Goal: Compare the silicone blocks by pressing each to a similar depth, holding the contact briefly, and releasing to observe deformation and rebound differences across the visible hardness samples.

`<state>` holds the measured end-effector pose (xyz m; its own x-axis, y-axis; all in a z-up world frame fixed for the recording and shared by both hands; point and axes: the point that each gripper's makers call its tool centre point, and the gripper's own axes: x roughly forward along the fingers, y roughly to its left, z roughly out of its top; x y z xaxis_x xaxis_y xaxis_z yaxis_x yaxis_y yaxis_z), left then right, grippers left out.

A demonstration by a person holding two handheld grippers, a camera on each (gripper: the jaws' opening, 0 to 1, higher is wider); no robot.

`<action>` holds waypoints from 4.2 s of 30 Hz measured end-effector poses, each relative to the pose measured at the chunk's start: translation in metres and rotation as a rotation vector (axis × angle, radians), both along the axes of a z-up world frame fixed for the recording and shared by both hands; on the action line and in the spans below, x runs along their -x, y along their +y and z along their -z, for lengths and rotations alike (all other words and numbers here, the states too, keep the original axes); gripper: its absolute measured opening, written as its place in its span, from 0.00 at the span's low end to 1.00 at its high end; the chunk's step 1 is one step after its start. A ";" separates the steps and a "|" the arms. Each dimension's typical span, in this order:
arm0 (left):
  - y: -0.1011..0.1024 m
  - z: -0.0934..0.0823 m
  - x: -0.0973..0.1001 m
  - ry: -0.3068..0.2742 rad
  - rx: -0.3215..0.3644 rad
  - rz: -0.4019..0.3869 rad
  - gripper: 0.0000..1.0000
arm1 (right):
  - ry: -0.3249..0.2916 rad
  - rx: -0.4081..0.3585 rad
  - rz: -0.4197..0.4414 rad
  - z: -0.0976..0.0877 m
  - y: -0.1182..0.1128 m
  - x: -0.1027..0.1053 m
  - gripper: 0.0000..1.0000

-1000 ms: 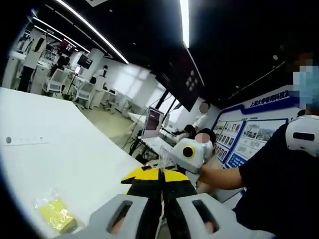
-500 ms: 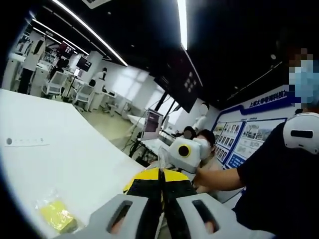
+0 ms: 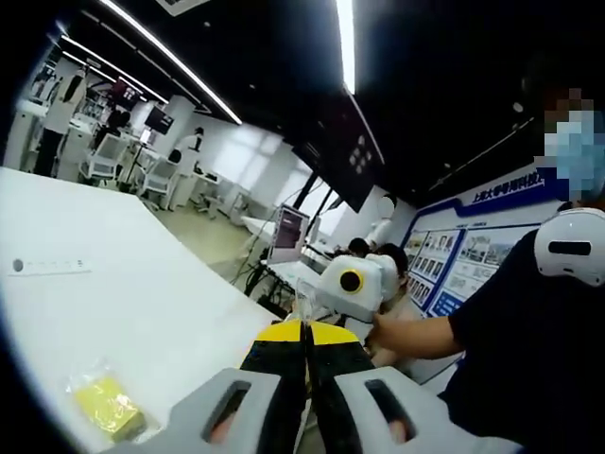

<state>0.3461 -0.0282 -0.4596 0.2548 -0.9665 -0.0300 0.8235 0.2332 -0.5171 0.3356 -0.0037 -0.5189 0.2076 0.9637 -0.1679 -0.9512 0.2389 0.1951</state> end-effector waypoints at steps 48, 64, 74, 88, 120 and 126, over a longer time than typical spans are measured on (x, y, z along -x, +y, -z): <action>-0.002 0.011 0.001 0.121 0.016 -0.039 0.00 | -0.003 -0.016 0.148 0.015 -0.012 -0.018 0.96; 0.007 0.017 -0.004 0.180 0.037 -0.094 0.00 | -0.084 -0.058 0.221 -0.009 -0.041 -0.016 0.96; 0.008 0.018 -0.007 0.192 0.046 -0.110 0.00 | -0.126 -0.031 0.287 -0.019 -0.070 -0.011 0.96; 0.003 0.023 -0.007 0.214 0.050 -0.099 0.00 | -0.135 0.096 0.283 0.004 -0.091 0.016 0.89; -0.042 0.049 -0.009 0.280 0.053 -0.023 0.00 | 0.151 0.185 0.428 0.096 -0.156 0.085 0.79; -0.053 0.060 -0.011 0.311 0.050 -0.008 0.00 | 0.160 0.190 0.430 0.098 -0.158 0.087 0.78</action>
<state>0.3567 -0.0813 -0.5197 0.2489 -0.9666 -0.0605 0.6225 0.2075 -0.7546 0.2486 -0.1613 -0.6169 0.5374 0.7456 -0.3941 -0.7203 0.6489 0.2453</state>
